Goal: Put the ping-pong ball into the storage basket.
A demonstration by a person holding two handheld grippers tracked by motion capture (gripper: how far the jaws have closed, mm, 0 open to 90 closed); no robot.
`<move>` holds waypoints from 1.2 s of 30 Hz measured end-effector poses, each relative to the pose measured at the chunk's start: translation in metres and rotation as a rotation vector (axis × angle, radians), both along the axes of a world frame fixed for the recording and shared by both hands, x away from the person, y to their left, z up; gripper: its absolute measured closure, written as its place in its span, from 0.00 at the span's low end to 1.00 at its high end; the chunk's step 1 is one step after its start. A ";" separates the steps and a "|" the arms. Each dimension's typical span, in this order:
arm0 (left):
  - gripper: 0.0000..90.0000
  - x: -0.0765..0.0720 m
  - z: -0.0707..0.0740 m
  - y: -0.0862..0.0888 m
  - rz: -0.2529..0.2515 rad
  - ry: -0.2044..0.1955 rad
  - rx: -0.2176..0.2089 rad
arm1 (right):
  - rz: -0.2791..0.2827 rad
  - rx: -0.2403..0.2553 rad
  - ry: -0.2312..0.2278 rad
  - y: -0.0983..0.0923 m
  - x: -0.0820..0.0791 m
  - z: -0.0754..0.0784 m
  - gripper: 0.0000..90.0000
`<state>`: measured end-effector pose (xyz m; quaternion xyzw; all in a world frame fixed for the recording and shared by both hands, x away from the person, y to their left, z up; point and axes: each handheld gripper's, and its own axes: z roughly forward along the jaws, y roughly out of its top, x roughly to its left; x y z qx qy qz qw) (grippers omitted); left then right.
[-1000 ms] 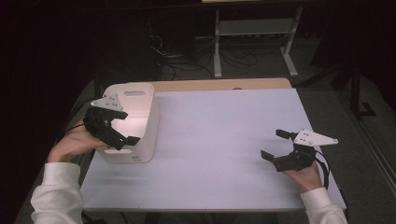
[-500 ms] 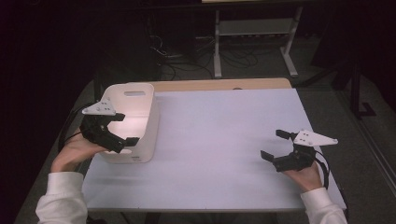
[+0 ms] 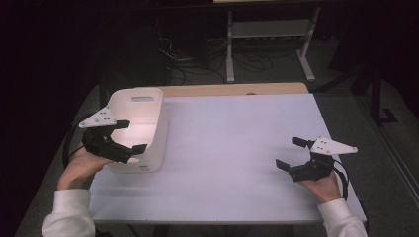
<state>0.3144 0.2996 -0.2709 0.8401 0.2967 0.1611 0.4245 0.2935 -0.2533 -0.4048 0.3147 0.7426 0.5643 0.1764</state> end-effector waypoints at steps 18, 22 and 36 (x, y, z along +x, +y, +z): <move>0.00 -0.019 -0.008 0.000 0.044 -0.103 -0.067 | 0.001 -0.005 -0.003 0.000 0.000 0.000 0.00; 0.00 -0.021 -0.011 0.001 0.053 -0.126 -0.074 | 0.001 -0.006 -0.002 0.000 0.000 0.000 0.00; 0.00 -0.028 -0.021 0.010 0.093 -0.167 -0.165 | 0.001 -0.004 0.003 0.000 0.000 -0.001 0.00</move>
